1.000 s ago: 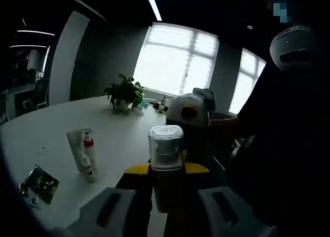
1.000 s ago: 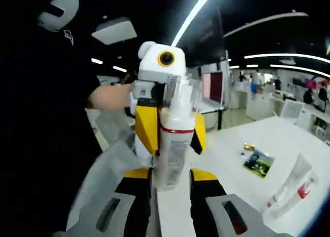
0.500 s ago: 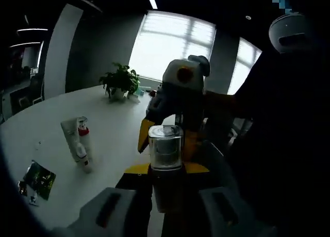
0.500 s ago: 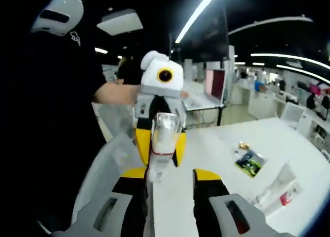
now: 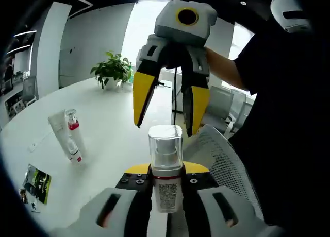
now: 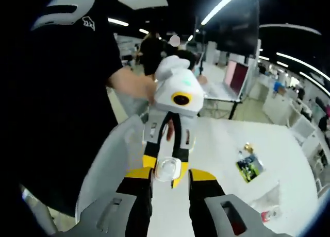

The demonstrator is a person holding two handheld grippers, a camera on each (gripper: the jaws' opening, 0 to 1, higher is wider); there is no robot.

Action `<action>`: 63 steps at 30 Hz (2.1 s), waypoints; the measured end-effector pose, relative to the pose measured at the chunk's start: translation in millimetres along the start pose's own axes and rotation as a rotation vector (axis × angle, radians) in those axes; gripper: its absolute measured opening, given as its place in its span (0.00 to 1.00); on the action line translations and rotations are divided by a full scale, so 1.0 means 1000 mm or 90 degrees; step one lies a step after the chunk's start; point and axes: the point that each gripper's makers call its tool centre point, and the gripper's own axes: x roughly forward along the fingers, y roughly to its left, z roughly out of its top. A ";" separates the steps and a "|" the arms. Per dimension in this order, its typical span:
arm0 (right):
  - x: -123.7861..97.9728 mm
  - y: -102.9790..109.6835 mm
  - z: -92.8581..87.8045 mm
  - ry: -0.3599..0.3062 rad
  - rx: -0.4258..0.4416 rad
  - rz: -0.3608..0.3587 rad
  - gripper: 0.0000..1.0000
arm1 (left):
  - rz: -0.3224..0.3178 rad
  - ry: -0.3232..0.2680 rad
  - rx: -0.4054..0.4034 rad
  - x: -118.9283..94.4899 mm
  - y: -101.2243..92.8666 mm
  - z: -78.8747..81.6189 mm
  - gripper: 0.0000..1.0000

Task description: Arrange the skincare products in the storage area until every visible bottle or jar stands upright without overlapping.

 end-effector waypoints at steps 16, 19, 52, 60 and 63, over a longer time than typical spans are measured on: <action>0.008 -0.008 -0.030 0.027 0.033 0.015 0.09 | 0.003 -0.004 0.016 0.017 0.019 -0.008 0.16; 0.007 -0.013 -0.039 0.030 0.042 0.015 0.09 | 0.002 -0.006 0.008 0.024 0.026 -0.009 0.17; 0.035 -0.081 -0.167 0.173 0.105 -0.034 0.09 | 0.220 -0.015 -0.112 0.025 0.102 -0.078 0.73; 0.031 -0.102 -0.180 0.174 0.109 -0.069 0.09 | 0.270 -0.028 -0.136 0.012 0.111 -0.088 0.80; 0.028 -0.115 -0.184 0.169 0.117 -0.079 0.09 | 0.289 -0.038 -0.150 0.007 0.114 -0.090 0.83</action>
